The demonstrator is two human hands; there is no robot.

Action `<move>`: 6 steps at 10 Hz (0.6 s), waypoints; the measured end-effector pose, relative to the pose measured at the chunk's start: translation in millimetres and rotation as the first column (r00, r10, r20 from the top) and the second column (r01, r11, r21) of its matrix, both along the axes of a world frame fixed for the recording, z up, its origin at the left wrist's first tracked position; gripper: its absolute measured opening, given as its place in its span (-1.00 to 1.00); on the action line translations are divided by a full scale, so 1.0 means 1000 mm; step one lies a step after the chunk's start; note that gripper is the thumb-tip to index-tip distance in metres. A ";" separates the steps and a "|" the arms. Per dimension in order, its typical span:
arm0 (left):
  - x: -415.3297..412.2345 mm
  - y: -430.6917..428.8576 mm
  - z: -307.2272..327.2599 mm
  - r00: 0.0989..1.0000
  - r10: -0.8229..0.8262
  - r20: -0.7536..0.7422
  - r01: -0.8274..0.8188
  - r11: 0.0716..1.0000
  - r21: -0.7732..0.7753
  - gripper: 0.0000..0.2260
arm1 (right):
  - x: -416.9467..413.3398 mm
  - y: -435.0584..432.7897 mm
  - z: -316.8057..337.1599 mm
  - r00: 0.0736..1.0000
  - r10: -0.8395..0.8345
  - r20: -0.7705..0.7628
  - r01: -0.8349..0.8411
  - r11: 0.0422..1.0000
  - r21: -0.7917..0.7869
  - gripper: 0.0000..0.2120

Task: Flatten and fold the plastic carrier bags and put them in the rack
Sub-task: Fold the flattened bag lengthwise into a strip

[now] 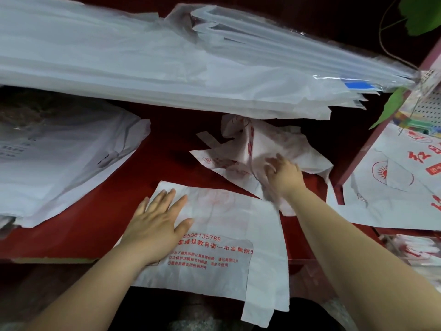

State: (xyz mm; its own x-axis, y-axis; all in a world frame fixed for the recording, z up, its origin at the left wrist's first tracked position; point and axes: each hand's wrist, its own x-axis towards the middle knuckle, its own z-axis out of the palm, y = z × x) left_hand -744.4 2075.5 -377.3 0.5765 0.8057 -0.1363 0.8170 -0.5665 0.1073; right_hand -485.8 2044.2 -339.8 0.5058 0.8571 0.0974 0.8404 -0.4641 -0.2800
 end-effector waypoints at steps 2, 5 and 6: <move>0.007 0.002 0.001 0.999 0.033 0.034 -0.033 0.999 -0.025 -0.50 | -0.094 -0.023 -0.018 0.907 0.420 0.027 -0.419 0.898 0.130 -0.52; 0.007 0.001 0.002 0.999 0.045 0.024 -0.044 0.999 -0.027 -0.50 | -0.059 -0.027 -0.030 0.918 0.393 -0.045 -0.395 0.909 -0.133 -0.52; 0.007 0.001 0.001 0.999 0.041 0.026 -0.041 0.999 -0.027 -0.50 | -0.042 -0.035 -0.028 0.924 0.358 -0.134 -0.352 0.934 0.063 -0.61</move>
